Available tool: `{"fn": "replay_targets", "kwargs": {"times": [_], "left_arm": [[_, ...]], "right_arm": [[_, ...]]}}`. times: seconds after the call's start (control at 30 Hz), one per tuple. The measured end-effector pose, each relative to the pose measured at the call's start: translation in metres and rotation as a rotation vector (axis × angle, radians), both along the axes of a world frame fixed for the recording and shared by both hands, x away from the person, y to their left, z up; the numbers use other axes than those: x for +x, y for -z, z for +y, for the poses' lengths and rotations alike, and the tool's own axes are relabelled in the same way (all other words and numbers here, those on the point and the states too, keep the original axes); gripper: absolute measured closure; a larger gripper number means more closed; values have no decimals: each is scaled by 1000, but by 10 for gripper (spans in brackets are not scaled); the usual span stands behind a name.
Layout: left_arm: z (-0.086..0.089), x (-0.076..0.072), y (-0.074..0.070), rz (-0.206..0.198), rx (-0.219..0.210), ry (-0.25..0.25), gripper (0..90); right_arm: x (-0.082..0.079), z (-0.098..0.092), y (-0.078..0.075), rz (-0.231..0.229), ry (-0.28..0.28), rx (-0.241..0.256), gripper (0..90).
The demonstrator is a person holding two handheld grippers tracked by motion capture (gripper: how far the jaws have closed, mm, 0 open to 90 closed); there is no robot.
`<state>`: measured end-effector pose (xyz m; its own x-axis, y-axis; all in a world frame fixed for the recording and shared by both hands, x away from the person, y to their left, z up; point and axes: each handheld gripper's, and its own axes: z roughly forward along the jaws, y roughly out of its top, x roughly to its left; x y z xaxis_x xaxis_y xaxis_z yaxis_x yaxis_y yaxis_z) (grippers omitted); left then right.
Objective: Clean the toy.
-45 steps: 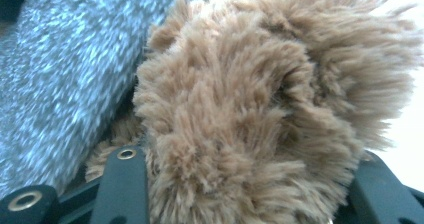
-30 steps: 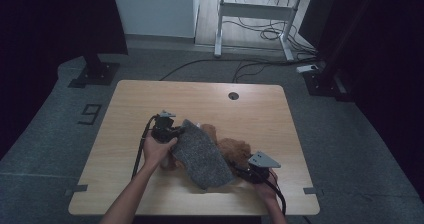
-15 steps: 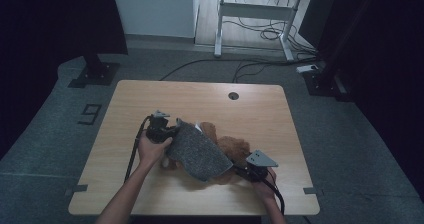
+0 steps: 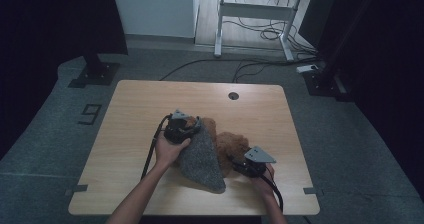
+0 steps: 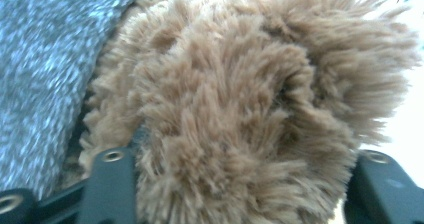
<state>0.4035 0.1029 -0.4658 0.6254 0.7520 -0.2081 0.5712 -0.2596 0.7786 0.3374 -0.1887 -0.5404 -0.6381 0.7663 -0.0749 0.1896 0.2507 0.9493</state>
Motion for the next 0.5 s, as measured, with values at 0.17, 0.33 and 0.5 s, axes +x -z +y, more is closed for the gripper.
{"fn": "replay_targets", "kwargs": {"times": [0.17, 0.33, 0.5], "left_arm": [[5, -21, 5, -41, -23, 21, 853], [10, -42, 12, -96, -37, 30, 855], [15, -56, 19, -113, -75, 32, 857]], "right_arm": [[-4, -5, -5, 43, 22, 26, 221], [-8, -10, -8, 99, 9, 48, 129], [-9, -18, -22, 140, -17, 93, 88]]}}
